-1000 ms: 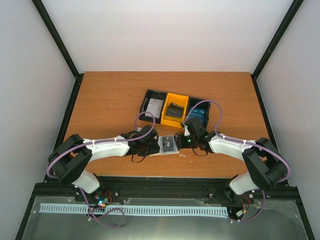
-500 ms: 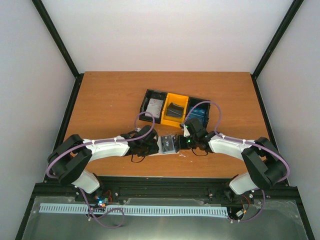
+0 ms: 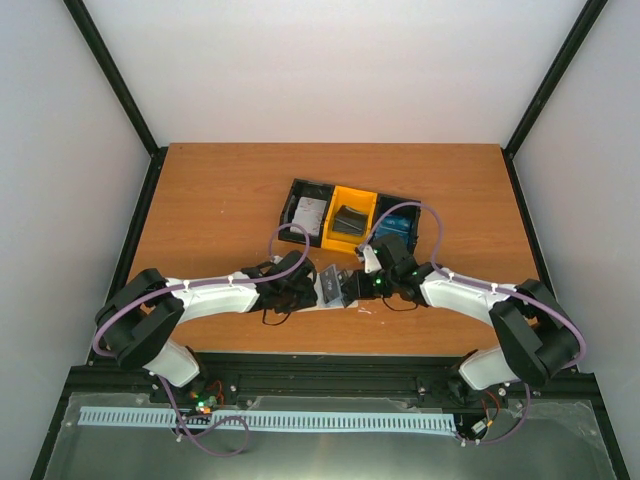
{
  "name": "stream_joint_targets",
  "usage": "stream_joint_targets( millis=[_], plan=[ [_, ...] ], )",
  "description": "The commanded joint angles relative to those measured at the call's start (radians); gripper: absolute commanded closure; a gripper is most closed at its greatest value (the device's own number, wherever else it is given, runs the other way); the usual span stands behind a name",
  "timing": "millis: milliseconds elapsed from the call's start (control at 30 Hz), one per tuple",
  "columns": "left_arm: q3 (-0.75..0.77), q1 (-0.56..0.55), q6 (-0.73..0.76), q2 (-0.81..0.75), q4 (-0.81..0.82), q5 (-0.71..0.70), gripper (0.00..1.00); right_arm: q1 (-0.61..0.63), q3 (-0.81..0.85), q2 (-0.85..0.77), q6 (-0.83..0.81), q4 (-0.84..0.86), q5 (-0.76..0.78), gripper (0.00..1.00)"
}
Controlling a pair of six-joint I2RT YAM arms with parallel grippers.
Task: Put the credit cards into the card holder
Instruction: Turn over the card slot in the card holder.
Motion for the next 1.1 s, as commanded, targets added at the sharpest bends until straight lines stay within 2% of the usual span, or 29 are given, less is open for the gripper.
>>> stream_joint_targets(
  millis=[0,267,567,800,1067],
  plan=[
    [0.013,0.007,-0.009,-0.004,-0.033,-0.038,0.58,-0.004,-0.014,-0.024,0.004,0.067,-0.084,0.97],
    [0.015,0.014,-0.038,-0.046,-0.073,-0.089,0.61,0.004,0.000,0.031,-0.004,0.112,-0.153,0.97],
    [-0.011,0.015,-0.079,-0.201,-0.124,-0.176,0.63,0.051,0.038,0.089,0.023,0.176,-0.175,0.97],
    [-0.048,0.021,-0.104,-0.277,-0.113,-0.205,0.62,0.081,0.082,0.145,0.023,0.168,-0.138,0.97],
    [-0.108,0.042,-0.057,-0.353,0.002,-0.143,0.58,0.084,0.110,0.189,0.043,0.121,-0.048,0.97]
  ],
)
